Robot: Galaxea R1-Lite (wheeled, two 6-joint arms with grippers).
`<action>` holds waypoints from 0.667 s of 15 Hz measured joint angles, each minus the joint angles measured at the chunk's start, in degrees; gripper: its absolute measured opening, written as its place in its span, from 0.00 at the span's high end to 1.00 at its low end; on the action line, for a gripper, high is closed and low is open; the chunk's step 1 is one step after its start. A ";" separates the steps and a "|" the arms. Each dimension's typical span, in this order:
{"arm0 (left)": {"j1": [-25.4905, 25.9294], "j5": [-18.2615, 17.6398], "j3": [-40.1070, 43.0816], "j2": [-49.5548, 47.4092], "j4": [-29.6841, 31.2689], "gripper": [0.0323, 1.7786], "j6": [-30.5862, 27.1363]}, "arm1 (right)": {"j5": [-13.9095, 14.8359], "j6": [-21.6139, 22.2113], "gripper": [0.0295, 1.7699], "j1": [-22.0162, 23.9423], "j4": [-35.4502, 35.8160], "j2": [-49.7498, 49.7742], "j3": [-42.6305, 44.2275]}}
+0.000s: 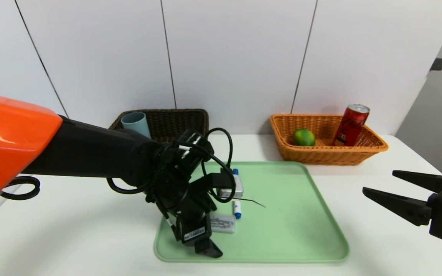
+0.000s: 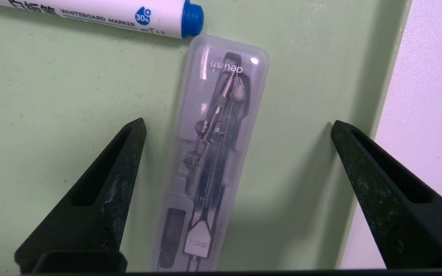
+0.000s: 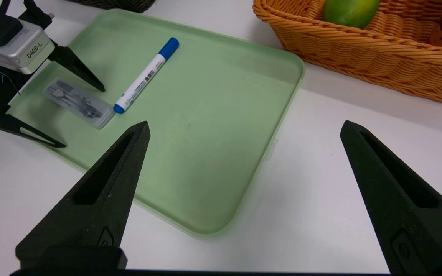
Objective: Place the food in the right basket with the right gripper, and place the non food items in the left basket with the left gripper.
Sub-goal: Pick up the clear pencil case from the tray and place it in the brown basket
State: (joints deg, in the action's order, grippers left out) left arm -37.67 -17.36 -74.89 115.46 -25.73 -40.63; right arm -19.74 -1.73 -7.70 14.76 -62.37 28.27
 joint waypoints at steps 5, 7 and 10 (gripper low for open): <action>0.40 0.46 -0.05 0.11 0.13 0.37 0.23 | 0.00 0.00 0.03 -0.15 0.06 -0.23 -0.02; 0.40 0.52 -0.05 0.06 0.00 0.46 0.06 | 0.01 0.02 0.03 -0.21 0.09 -0.30 0.00; 0.40 0.61 0.22 -0.18 -0.09 0.55 -0.02 | 0.00 0.02 0.03 -0.26 0.01 -0.30 -0.05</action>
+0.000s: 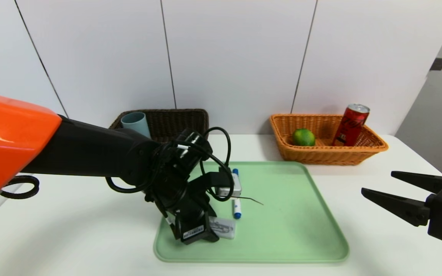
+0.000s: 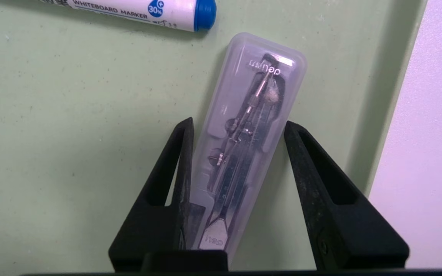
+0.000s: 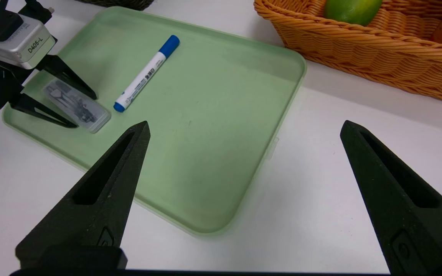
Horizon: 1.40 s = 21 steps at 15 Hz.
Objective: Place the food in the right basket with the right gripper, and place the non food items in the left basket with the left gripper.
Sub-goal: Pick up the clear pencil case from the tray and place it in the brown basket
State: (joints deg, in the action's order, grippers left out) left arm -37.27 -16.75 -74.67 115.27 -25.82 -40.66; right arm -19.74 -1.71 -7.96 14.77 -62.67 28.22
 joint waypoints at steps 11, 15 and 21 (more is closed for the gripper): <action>2.79 -0.24 -1.93 -5.49 2.61 0.68 2.66 | -0.07 -0.18 0.03 -0.02 0.05 -0.61 -0.46; 4.91 -0.88 -2.38 -9.81 3.52 0.68 3.78 | 0.00 -0.29 0.03 -0.02 0.05 -0.63 -1.18; 12.96 -2.01 -6.29 -12.15 18.10 0.68 16.71 | 0.01 -0.74 0.03 -0.02 0.05 -1.24 -1.38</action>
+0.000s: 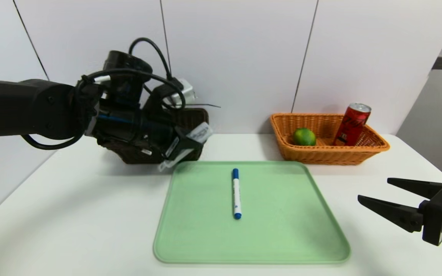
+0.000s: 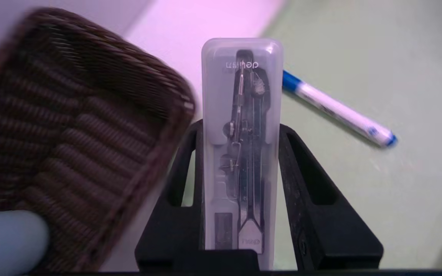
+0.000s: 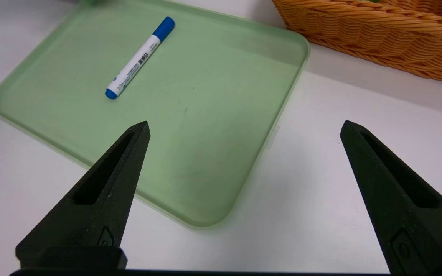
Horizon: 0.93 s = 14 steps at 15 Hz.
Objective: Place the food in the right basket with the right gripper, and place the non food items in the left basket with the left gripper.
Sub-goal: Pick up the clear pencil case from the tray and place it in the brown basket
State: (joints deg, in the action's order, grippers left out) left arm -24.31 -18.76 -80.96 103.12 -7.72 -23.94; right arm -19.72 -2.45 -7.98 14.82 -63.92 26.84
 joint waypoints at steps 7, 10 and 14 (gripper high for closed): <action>10.73 0.07 -8.29 4.79 11.18 0.68 5.97 | 0.00 -1.66 0.03 -0.09 0.02 -0.09 -1.60; 12.39 0.11 -8.75 7.96 11.30 0.68 6.39 | 0.00 -1.99 0.03 -0.35 0.00 0.00 -2.21; 13.86 0.07 -11.41 12.89 14.46 0.68 5.16 | 0.07 -2.97 0.03 -0.44 0.00 0.13 -2.45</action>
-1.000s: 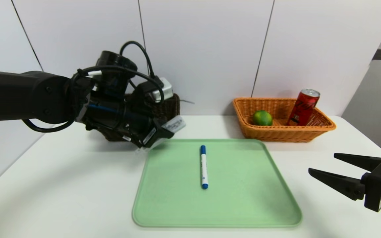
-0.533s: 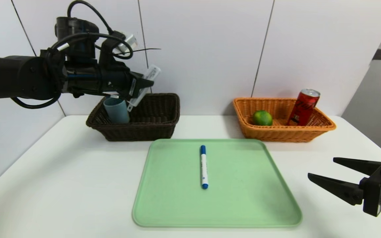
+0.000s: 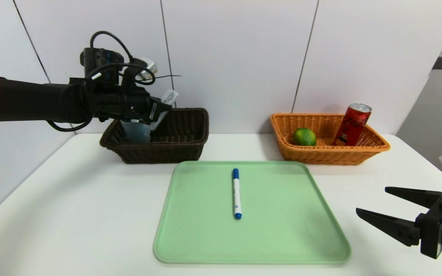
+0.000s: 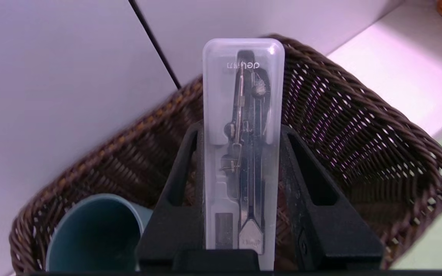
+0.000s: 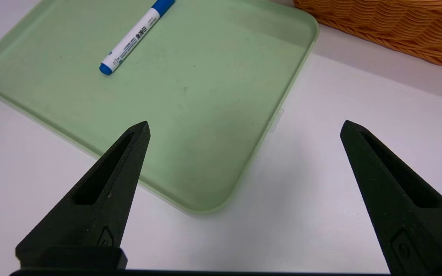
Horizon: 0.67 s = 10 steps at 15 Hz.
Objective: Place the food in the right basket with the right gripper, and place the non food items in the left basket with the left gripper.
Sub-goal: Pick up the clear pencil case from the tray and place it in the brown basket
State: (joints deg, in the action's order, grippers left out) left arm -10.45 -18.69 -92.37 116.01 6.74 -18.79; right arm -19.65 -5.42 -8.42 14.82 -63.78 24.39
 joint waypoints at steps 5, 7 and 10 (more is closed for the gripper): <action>1.27 0.34 -4.02 4.96 -0.74 0.68 -2.99 | 0.00 -0.06 0.03 0.00 0.00 0.04 -0.65; 1.50 1.28 -4.16 5.90 -0.74 0.68 -3.32 | 0.00 -0.09 0.03 0.00 0.02 0.04 -0.74; 1.52 2.77 -4.21 6.44 -0.84 0.68 -3.36 | 0.00 -0.16 0.03 0.00 0.00 0.04 -0.74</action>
State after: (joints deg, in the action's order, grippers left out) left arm -8.92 -15.92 -96.57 122.44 5.90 -22.15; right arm -19.65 -5.58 -8.42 14.82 -63.74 23.65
